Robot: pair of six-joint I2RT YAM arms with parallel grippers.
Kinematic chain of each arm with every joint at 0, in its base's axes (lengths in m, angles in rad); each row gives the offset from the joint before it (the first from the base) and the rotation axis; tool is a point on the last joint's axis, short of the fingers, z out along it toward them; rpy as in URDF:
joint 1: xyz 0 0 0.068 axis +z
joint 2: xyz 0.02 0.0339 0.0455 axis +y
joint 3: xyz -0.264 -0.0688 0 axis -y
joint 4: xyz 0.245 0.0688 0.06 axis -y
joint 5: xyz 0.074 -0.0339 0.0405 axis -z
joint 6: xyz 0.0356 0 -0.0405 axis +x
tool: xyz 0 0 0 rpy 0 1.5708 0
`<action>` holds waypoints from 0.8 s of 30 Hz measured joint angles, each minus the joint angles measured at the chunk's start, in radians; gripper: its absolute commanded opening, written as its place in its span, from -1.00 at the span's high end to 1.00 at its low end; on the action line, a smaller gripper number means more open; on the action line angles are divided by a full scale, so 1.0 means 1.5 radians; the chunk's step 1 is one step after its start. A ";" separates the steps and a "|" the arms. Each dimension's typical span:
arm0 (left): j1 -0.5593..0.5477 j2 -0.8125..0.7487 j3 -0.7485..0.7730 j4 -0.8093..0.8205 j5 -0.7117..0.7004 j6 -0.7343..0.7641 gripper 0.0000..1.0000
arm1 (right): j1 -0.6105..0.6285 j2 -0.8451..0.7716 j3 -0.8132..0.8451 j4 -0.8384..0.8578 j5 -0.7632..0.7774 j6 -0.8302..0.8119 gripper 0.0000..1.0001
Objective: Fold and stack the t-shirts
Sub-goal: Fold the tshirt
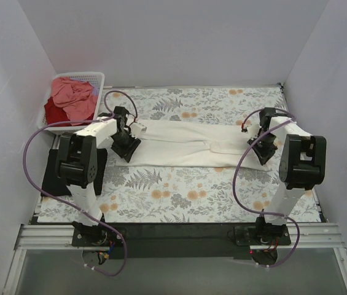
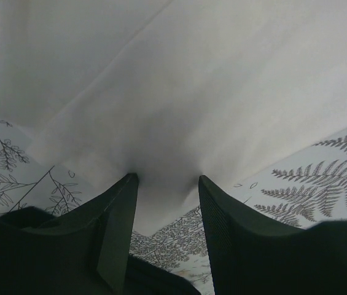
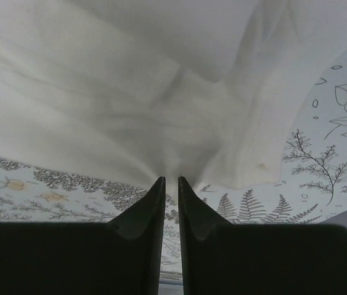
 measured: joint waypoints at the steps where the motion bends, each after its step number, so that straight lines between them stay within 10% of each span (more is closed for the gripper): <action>1: 0.005 0.000 -0.011 0.002 -0.007 0.007 0.13 | -0.003 0.012 0.000 0.007 0.007 -0.004 0.61; 24: -0.076 -0.117 -0.170 0.068 -0.012 0.126 0.15 | -0.009 0.344 0.446 0.122 0.089 -0.026 0.65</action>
